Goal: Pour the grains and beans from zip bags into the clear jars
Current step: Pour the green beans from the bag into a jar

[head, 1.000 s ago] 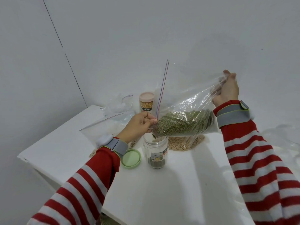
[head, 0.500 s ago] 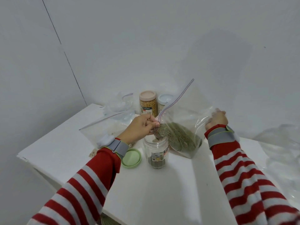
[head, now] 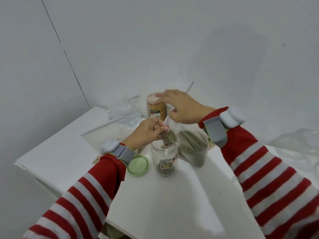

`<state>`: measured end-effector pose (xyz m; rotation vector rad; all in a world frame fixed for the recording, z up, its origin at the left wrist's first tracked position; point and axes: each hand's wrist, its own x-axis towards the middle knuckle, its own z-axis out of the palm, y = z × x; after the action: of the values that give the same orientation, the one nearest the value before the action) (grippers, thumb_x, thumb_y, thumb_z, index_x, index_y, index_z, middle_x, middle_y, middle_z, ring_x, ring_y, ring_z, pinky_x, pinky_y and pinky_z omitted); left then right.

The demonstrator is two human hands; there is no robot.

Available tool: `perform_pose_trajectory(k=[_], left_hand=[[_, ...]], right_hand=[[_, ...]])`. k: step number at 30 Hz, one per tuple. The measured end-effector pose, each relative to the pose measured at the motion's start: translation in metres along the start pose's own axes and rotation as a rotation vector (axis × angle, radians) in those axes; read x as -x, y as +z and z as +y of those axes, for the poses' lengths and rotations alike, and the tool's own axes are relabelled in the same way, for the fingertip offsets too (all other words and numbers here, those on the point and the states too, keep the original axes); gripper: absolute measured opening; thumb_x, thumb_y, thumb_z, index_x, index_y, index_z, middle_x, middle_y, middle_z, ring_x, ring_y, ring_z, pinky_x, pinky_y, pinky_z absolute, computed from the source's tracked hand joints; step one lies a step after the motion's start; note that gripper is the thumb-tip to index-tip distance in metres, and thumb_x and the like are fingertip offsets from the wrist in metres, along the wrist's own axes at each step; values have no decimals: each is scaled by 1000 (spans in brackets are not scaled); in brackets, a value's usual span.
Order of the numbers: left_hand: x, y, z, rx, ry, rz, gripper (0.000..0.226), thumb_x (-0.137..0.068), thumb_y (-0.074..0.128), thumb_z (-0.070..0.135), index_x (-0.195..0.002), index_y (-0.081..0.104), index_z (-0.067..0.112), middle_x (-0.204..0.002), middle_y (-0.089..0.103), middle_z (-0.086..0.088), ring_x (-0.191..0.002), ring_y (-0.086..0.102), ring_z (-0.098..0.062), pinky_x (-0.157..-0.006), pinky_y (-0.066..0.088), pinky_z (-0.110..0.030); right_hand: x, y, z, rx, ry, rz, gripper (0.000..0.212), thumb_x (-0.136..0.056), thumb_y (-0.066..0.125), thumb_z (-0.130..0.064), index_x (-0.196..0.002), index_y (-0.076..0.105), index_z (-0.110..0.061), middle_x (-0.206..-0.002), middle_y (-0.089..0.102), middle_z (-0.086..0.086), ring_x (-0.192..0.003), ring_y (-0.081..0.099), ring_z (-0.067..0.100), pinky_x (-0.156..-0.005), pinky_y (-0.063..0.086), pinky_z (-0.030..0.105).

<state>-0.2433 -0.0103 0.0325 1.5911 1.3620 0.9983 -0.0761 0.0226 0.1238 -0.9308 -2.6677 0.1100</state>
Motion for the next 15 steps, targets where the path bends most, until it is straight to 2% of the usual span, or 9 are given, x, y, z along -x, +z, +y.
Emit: perform_pose_trajectory(k=[2,4,6,9,12,15], left_hand=[[1,-1,1,-6,0,-7,6,-93,63,10,-93,63,4,-65,67,-5,-78,69,-11,-71,59,-24],[2,-1,3,3,-5,11,14,-92,65,10,-98,63,-2,-64,67,-4,-73,68,-5,-71,59,-25],[5,0,5,38,-7,37,8,-90,67,11,-94,65,5,-64,69,2,-76,69,-6,-74,59,-28],[12,2,4,31,25,82,17,-86,74,17,-99,64,11,-83,72,1,-79,69,-9,-75,58,-25],[20,-2,3,-190,130,105,29,-81,78,19,-105,64,13,-96,68,3,-89,66,-6,-80,54,-17],[25,-4,2,-481,182,104,38,-76,80,23,-108,61,15,-98,59,4,-95,52,-12,-79,41,-11]], right_hand=[[-6,17,-6,255,30,-261,51,-91,54,-17,-141,46,-26,-149,41,1,-144,26,19,-120,1,37],[-9,26,-2,396,98,-356,41,-96,50,-27,-137,49,-29,-140,52,-1,-141,31,18,-120,-6,38],[-12,27,4,472,99,-324,29,-98,48,-30,-125,60,-32,-125,63,-4,-134,41,19,-121,1,38],[-11,21,12,456,75,-285,24,-99,47,-33,-114,66,-33,-112,67,-7,-120,49,19,-119,13,35],[-9,19,15,401,77,-296,26,-98,43,-28,-111,65,-33,-94,59,-8,-108,51,18,-112,20,33],[-10,20,17,374,82,-294,21,-97,41,-26,-94,59,-36,-84,52,-10,-95,47,17,-106,22,33]])
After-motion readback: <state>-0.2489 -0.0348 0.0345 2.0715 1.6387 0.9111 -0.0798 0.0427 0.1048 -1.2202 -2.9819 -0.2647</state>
